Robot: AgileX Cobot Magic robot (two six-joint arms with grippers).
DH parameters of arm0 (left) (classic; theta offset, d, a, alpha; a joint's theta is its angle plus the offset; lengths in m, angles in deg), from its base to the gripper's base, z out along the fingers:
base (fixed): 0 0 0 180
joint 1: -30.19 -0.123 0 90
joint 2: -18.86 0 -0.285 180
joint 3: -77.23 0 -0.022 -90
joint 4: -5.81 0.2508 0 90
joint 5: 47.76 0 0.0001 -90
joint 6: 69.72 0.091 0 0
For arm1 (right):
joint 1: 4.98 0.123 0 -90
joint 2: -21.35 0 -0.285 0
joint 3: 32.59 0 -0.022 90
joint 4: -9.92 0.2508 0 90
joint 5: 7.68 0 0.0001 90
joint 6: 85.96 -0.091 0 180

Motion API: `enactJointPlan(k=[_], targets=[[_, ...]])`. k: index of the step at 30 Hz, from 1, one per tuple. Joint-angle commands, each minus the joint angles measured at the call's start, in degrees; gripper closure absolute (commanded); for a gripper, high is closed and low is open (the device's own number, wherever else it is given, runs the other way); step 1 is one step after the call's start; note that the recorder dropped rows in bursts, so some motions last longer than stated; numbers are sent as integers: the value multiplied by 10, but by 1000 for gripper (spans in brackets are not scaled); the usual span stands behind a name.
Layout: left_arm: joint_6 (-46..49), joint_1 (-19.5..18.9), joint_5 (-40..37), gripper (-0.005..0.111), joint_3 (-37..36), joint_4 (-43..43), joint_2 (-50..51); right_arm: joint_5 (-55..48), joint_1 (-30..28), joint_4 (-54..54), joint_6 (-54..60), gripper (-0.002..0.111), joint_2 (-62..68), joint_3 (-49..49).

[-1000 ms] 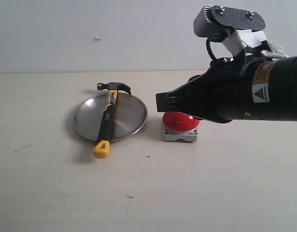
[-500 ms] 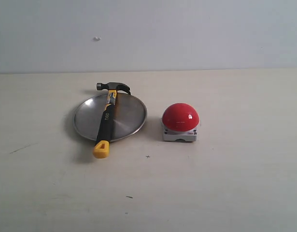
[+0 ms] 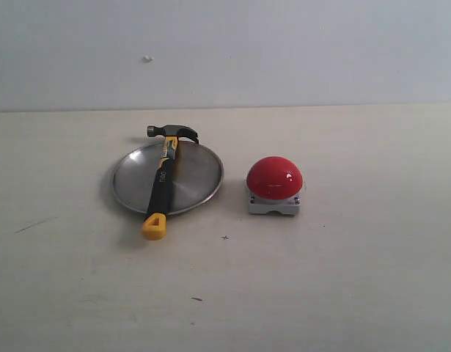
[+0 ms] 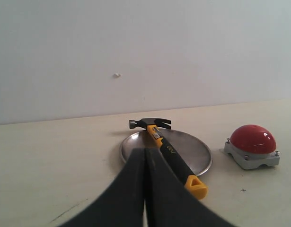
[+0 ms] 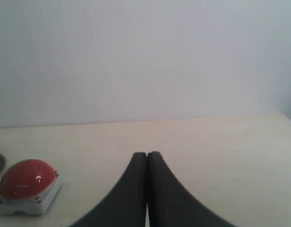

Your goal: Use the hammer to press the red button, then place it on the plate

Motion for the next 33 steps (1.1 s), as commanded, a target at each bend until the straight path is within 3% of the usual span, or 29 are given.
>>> enactJointPlan(k=[1, 15, 33], targets=[[0, -1, 0, 107, -2, 1, -3, -24, -3, 165, 220, 108, -32, 38], [0, -1, 0, 107, -2, 1, -3, -50, -3, 165, 151, 108, -58, 67], [0, -1, 0, 107, -2, 1, -3, -50, -3, 165, 151, 108, -58, 67]])
